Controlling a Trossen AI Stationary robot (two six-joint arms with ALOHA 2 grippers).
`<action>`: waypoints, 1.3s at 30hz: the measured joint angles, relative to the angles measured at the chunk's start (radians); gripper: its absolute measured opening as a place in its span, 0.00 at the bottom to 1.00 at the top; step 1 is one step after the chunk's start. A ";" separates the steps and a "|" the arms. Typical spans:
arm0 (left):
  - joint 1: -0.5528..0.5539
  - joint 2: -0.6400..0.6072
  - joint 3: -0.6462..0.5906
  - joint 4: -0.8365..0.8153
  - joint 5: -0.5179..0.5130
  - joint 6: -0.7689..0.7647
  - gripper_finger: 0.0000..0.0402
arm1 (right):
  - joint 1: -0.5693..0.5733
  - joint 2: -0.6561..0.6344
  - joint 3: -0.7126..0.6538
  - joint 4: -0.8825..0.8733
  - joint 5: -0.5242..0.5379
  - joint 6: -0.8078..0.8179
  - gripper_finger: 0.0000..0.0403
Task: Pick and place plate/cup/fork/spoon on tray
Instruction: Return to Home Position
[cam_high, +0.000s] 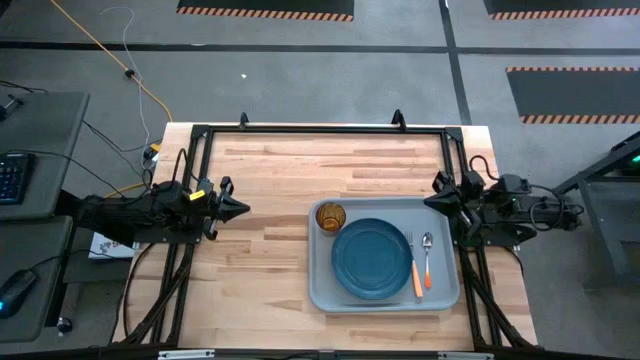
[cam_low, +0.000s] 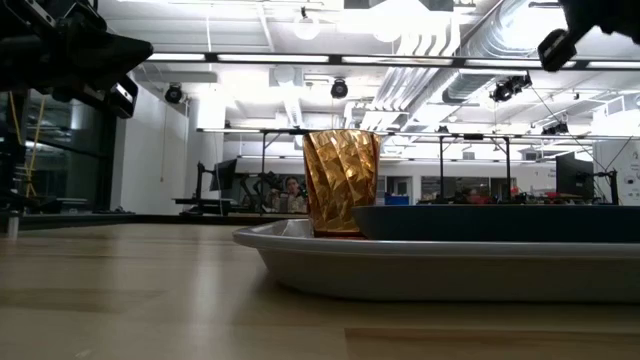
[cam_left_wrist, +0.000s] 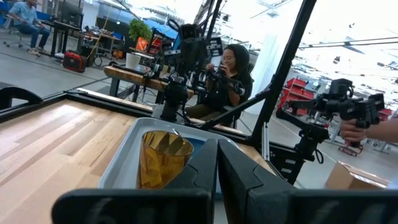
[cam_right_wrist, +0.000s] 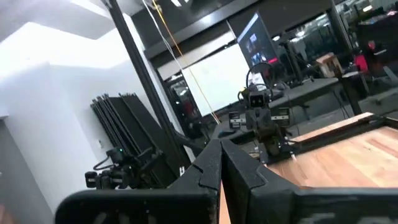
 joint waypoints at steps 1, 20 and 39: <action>0.000 0.000 0.000 0.000 0.000 0.000 0.01 | 0.000 -0.006 -0.020 0.016 -0.001 0.006 0.00; 0.000 0.000 0.001 -0.001 0.000 0.000 0.01 | 0.002 -0.001 -0.221 0.011 0.218 -0.114 0.00; 0.000 0.000 0.001 -0.001 0.001 -0.001 0.01 | 0.004 0.033 -0.219 -0.041 0.200 -0.187 0.00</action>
